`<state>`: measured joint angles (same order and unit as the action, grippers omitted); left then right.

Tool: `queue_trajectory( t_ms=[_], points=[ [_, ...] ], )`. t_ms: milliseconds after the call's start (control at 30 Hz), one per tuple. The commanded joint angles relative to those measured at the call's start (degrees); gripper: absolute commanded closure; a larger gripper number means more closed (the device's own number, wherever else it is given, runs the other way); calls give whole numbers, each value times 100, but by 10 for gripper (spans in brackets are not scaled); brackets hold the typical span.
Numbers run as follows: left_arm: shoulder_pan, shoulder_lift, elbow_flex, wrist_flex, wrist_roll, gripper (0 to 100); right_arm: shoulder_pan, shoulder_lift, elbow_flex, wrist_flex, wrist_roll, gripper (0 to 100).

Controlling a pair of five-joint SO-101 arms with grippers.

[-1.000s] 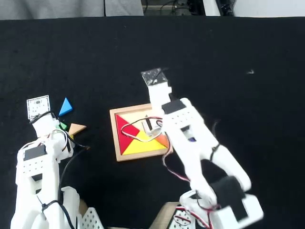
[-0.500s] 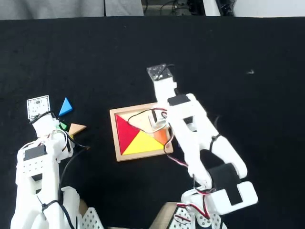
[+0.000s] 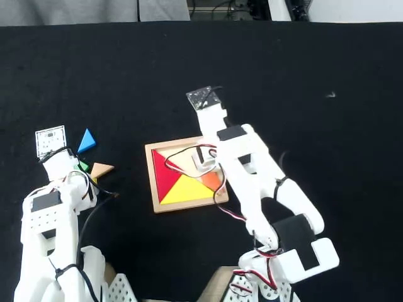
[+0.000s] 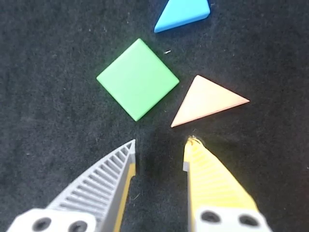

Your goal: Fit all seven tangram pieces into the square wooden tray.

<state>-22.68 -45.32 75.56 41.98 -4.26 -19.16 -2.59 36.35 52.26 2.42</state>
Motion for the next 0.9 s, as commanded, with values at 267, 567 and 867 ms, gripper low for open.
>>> queue_trajectory(
  t_ms=[267,567,867],
  points=[
    [75,-97,-57,-70,-18,831,70,-497,13,18,62,987],
    [75,-97,-57,-70,-18,831,870,-1147,629,70,404,987],
    [75,-97,-57,-70,-18,831,422,-1191,1385,79,659,987]
  ],
)
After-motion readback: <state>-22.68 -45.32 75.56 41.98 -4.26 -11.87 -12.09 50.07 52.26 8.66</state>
